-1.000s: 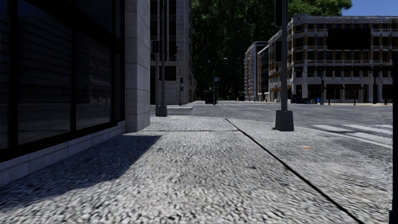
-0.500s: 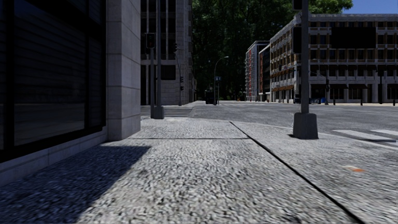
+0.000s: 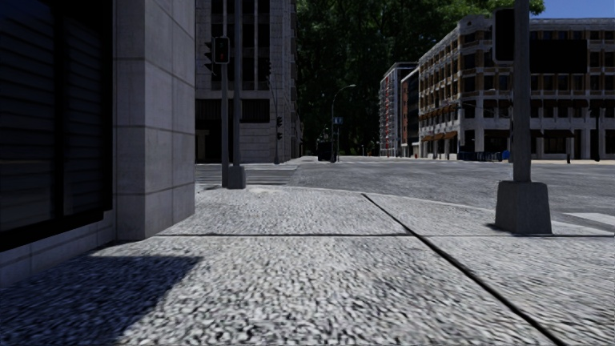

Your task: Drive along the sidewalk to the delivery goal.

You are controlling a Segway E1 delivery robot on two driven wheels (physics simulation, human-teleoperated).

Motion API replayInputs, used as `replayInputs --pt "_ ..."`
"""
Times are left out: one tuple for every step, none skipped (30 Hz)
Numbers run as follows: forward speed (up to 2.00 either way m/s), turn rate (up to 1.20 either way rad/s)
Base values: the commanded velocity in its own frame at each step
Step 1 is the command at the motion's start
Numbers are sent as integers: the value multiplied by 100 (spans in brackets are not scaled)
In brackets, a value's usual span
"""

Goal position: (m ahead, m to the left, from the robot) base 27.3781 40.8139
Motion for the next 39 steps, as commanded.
replayInputs --pt "200 0" --pt "200 0" --pt "200 0" --pt "200 0" --pt "200 0" --pt "200 0" --pt "200 0" --pt "200 0" --pt "200 0" --pt "200 0" --pt "200 0" --pt "200 0" --pt "200 0" --pt "200 0" --pt "200 0" --pt "200 0" --pt "200 0" --pt "200 0" --pt "200 0" --pt "200 0" --pt "200 0" --pt "200 0" --pt "200 0" --pt "198 0" --pt "192 0" --pt "192 0" --pt "185 0" --pt "173 0" --pt "130 0" --pt "116 11" --pt "111 21" --pt "106 25" --pt "106 25" --pt "104 27" --pt "103 27" --pt "103 27" --pt "103 28" --pt "103 29" --pt "103 30"
